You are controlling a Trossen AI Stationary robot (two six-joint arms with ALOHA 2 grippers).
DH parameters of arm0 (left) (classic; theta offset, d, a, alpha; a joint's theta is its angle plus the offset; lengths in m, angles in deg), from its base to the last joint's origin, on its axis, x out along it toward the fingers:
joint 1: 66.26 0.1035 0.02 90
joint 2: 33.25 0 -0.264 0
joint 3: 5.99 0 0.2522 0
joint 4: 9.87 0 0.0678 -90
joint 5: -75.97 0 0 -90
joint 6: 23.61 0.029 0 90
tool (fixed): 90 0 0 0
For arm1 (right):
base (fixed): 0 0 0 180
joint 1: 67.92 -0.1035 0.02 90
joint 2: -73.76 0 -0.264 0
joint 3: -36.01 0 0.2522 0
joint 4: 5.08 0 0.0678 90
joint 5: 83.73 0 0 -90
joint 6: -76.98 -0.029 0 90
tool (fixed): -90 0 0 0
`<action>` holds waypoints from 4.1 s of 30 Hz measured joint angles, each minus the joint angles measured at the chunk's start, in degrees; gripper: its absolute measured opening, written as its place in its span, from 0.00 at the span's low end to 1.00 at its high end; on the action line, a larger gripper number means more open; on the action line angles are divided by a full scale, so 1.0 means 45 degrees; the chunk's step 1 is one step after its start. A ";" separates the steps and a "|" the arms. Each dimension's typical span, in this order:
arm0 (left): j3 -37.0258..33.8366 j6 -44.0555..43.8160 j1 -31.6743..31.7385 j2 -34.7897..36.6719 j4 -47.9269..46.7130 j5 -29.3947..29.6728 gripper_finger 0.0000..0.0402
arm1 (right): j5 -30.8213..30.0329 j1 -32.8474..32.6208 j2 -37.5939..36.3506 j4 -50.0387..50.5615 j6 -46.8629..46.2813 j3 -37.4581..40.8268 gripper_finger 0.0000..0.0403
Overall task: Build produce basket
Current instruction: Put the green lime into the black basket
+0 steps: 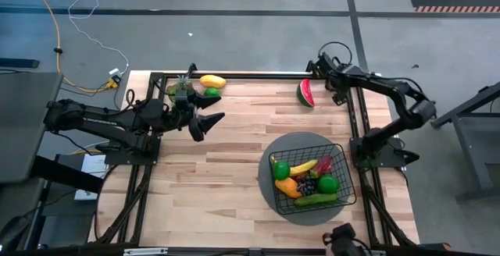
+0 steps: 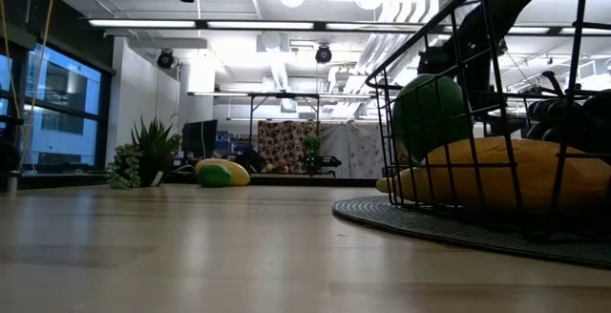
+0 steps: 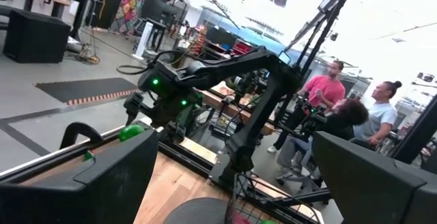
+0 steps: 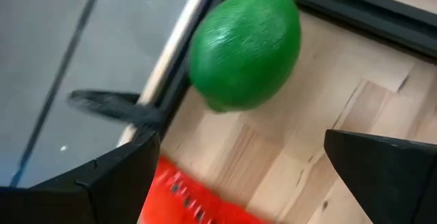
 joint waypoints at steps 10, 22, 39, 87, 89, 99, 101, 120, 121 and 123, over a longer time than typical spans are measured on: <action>0.0000 0.0000 0.0010 -0.0005 0.0000 0.0748 0.94 | -0.0075 0.1146 0.0763 -0.0312 -0.1509 0.0005 0.98; 0.0000 -0.0007 0.0348 -0.0010 0.0000 0.0895 0.94 | 0.0160 0.2007 0.1973 -0.1495 -0.1629 -0.0027 0.98; 0.0000 -0.0024 0.0529 -0.0010 -0.0107 0.0890 0.94 | -0.0187 0.2057 0.2170 -0.1377 -0.2275 -0.0102 0.87; 0.0000 -0.0709 0.0491 -0.0010 -0.0194 -0.2583 0.94 | 0.5028 -0.5414 -0.7523 -0.4398 1.3551 -0.0102 0.75; 0.0000 -0.0904 0.0491 -0.0010 -0.0190 -0.2878 0.94 | 0.5078 -0.6525 -0.7872 -0.4963 1.3482 -0.0102 0.75; 0.0000 -0.1338 0.0282 -0.0010 -0.0064 -0.3447 0.94 | 0.5182 -1.0964 -0.8101 -0.5901 1.6576 -0.0102 0.75; 0.0000 -0.1427 0.0087 -0.0010 -0.0063 -0.3383 0.94 | 0.5182 -1.1539 -0.7959 -0.5863 1.7515 -0.0102 0.75; 0.0000 0.0450 -0.1909 -0.1370 0.1275 0.0128 0.94 | 0.4250 -1.2383 -0.7360 -0.5958 2.0055 -0.0102 0.75; 0.0000 0.0448 -0.1909 -0.1370 0.1316 0.0131 0.94 | 0.4250 -1.2383 -0.7360 -0.5955 2.0023 -0.0102 0.75; 0.0000 0.0450 -0.1909 -0.1370 0.1437 0.0132 0.94 | 0.4255 -1.2383 -0.7360 -0.5960 1.9913 -0.0102 0.75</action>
